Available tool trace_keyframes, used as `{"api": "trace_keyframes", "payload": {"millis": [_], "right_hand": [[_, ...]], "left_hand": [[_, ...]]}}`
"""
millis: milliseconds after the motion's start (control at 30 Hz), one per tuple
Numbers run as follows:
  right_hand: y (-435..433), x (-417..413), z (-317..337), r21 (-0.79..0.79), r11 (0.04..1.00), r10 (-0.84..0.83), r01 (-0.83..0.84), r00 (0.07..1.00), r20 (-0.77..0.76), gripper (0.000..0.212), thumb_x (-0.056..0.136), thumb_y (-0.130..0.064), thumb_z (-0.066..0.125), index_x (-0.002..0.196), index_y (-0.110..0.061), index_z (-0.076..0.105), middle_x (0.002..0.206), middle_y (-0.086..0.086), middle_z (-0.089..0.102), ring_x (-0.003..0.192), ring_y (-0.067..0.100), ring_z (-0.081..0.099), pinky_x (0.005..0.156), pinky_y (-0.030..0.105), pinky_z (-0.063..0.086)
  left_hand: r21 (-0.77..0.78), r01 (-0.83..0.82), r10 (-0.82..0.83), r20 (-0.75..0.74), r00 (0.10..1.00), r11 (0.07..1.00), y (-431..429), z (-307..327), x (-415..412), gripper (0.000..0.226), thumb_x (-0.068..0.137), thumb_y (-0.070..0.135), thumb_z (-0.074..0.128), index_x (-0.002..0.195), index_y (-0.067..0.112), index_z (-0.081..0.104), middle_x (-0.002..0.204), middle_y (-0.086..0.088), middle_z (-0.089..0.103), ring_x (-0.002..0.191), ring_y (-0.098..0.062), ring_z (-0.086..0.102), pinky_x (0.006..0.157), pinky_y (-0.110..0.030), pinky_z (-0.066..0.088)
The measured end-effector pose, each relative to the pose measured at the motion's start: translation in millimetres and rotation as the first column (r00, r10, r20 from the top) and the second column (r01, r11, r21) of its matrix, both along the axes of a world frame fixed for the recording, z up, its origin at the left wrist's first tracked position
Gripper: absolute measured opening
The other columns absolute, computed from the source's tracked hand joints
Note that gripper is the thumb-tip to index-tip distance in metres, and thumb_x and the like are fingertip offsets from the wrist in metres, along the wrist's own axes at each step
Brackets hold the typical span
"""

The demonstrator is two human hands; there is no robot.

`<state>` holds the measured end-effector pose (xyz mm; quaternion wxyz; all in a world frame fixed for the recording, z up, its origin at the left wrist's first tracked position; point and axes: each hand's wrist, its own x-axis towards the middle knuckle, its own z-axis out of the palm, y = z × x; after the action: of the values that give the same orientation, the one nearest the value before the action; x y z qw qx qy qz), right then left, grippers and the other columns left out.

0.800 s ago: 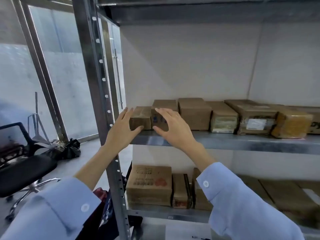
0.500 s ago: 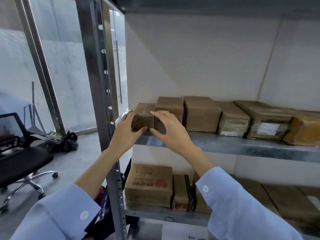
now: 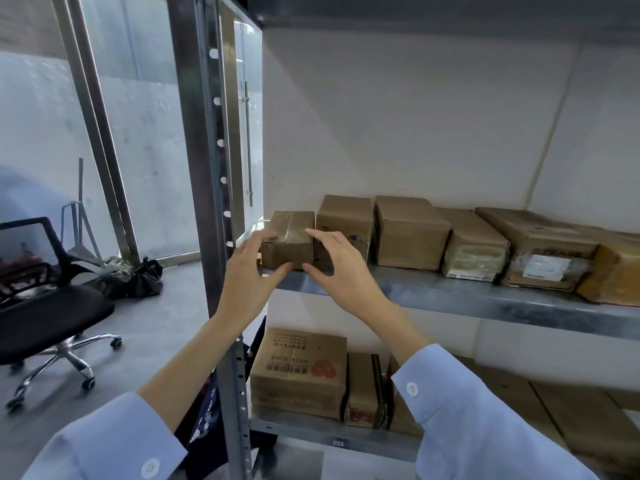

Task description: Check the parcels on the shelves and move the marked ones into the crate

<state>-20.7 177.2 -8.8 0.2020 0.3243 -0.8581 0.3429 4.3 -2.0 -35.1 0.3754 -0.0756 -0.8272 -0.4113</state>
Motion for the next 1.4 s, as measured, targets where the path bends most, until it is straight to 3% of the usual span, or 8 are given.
{"api": "trace_keyframes", "payload": {"millis": [133, 467, 567, 833, 967, 1133, 1267, 1400], "right_hand": [[-3.3, 4.2, 4.6, -0.026, 0.999, 0.024, -0.023, 0.999, 0.036, 0.059, 0.093, -0.023, 0.066, 0.146, -0.021, 0.040, 0.142, 0.000, 0.049, 0.129, 0.016, 0.047, 0.110, 0.035, 0.040], [-7.8, 18.4, 20.6, -0.124, 0.989, 0.071, -0.074, 0.997, -0.028, 0.046, 0.089, -0.012, 0.070, 0.132, -0.017, 0.055, 0.136, -0.001, 0.053, 0.118, 0.008, 0.051, 0.106, 0.029, 0.045], [-5.8, 20.0, 31.1, -0.177, 0.980, 0.087, -0.087, 0.996, -0.008, 0.044, 0.089, -0.016, 0.070, 0.130, -0.018, 0.056, 0.133, -0.001, 0.054, 0.113, 0.007, 0.052, 0.102, 0.027, 0.047], [6.1, 17.0, 41.3, -0.293, 0.952, 0.080, -0.084, 0.996, -0.024, 0.052, 0.086, -0.013, 0.074, 0.132, -0.020, 0.052, 0.134, -0.003, 0.050, 0.115, 0.008, 0.052, 0.098, 0.033, 0.052], [10.2, 13.4, 43.0, -0.301, 0.951, 0.070, -0.073, 0.997, -0.018, 0.071, 0.083, -0.015, 0.077, 0.142, -0.027, 0.040, 0.142, -0.007, 0.046, 0.126, 0.007, 0.047, 0.101, 0.035, 0.050], [15.7, 14.2, 48.8, -0.355, 0.929, 0.129, -0.101, 0.990, 0.055, 0.085, 0.084, -0.005, 0.074, 0.150, -0.031, 0.027, 0.134, -0.011, 0.049, 0.113, -0.001, 0.054, 0.085, 0.008, 0.049], [16.2, 12.1, 53.2, -0.384, 0.920, 0.113, -0.080, 0.991, 0.065, 0.090, 0.084, -0.012, 0.075, 0.152, -0.038, 0.022, 0.140, -0.003, 0.047, 0.125, 0.012, 0.052, 0.101, 0.036, 0.052], [15.6, 9.2, 56.2, -0.366, 0.928, 0.091, -0.066, 0.995, 0.051, 0.087, 0.084, -0.020, 0.076, 0.152, -0.037, 0.024, 0.142, -0.002, 0.043, 0.127, 0.014, 0.051, 0.104, 0.046, 0.049]], "left_hand": [[0.060, 0.020, -0.020, -0.008, 1.000, 0.998, -1.0, -0.9, 12.2, 0.044, 0.081, 0.015, 0.078, 0.120, 0.013, 0.058, 0.123, -0.002, 0.062, 0.109, -0.017, 0.059, 0.080, -0.003, 0.046], [0.216, 0.112, -0.097, -0.078, 0.992, 0.970, -3.9, 14.2, 26.8, 0.027, 0.083, 0.013, 0.076, 0.105, 0.017, 0.062, 0.127, 0.002, 0.054, 0.116, -0.022, 0.059, 0.084, -0.035, 0.059], [0.225, 0.122, -0.099, -0.108, 0.989, 0.967, 0.7, 26.2, 28.7, 0.024, 0.084, 0.012, 0.074, 0.105, 0.013, 0.063, 0.128, 0.002, 0.054, 0.117, -0.018, 0.057, 0.088, -0.023, 0.056], [0.274, 0.136, -0.117, -0.085, 0.989, 0.952, 15.9, 43.7, 24.6, 0.061, 0.078, 0.013, 0.080, 0.131, 0.020, 0.050, 0.135, 0.007, 0.053, 0.122, -0.015, 0.054, 0.100, -0.035, 0.052], [0.229, 0.164, -0.143, -0.106, 0.984, 0.959, 20.7, 51.2, 21.9, 0.072, 0.077, 0.013, 0.081, 0.137, 0.023, 0.044, 0.131, 0.016, 0.051, 0.119, -0.005, 0.054, 0.097, -0.026, 0.051], [0.233, 0.170, -0.145, -0.121, 0.982, 0.958, 27.4, 58.1, 18.8, 0.078, 0.078, 0.009, 0.080, 0.142, 0.023, 0.039, 0.130, 0.020, 0.049, 0.114, 0.000, 0.054, 0.091, -0.014, 0.048], [0.236, 0.161, -0.135, -0.121, 0.983, 0.958, 29.9, 65.4, 15.3, 0.076, 0.081, 0.012, 0.077, 0.145, 0.022, 0.037, 0.137, 0.011, 0.045, 0.122, -0.009, 0.050, 0.089, -0.011, 0.043], [0.240, 0.176, -0.149, -0.127, 0.981, 0.955, 30.9, 73.7, 12.3, 0.074, 0.081, 0.014, 0.076, 0.144, 0.021, 0.039, 0.136, 0.011, 0.043, 0.121, -0.009, 0.050, 0.086, -0.004, 0.042]]}}
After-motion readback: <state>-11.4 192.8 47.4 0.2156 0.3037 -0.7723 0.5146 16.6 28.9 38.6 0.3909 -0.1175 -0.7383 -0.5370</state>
